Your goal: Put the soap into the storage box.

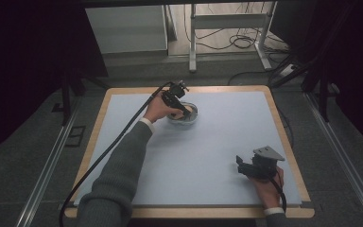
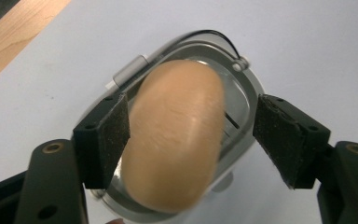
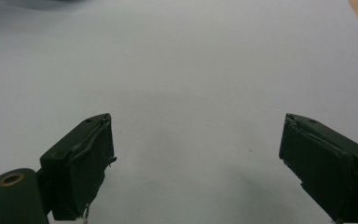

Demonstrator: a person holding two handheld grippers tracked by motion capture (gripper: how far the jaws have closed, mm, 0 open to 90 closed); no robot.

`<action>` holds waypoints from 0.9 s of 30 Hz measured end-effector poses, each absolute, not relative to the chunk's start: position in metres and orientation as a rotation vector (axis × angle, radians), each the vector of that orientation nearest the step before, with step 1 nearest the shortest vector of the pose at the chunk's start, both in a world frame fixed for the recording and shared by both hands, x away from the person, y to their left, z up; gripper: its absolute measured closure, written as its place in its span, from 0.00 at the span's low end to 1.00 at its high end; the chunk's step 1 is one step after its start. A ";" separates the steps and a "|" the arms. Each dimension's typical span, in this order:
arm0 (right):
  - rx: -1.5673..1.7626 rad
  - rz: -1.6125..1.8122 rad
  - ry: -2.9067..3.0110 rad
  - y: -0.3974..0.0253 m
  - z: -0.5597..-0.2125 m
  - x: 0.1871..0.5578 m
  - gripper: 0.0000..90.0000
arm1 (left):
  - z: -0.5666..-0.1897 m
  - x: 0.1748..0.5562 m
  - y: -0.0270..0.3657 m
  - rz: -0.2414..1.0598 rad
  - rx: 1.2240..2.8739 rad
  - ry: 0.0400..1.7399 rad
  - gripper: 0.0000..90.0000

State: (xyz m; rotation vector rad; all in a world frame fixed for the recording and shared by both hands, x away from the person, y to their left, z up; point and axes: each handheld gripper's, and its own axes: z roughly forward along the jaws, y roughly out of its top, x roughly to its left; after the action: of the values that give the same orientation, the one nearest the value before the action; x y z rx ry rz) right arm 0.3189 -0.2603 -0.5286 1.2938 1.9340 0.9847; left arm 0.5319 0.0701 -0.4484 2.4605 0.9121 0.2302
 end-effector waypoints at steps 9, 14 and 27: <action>1.290 0.977 1.938 -0.260 -0.529 0.319 0.11 | -0.445 0.516 0.080 0.245 2.452 0.887 0.27; 1.288 0.977 1.938 -0.260 -0.529 0.319 0.11 | -0.442 0.503 0.090 0.255 2.421 0.889 0.26; 1.285 0.975 1.937 -0.259 -0.529 0.319 0.11 | -0.446 0.446 0.124 0.299 2.338 0.886 0.24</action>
State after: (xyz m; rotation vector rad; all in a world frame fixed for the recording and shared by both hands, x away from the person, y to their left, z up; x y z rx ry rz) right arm 0.3187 -0.2595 -0.5287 1.2855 1.9370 0.9749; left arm 0.4459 0.1237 -0.4458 2.3382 0.8861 0.2992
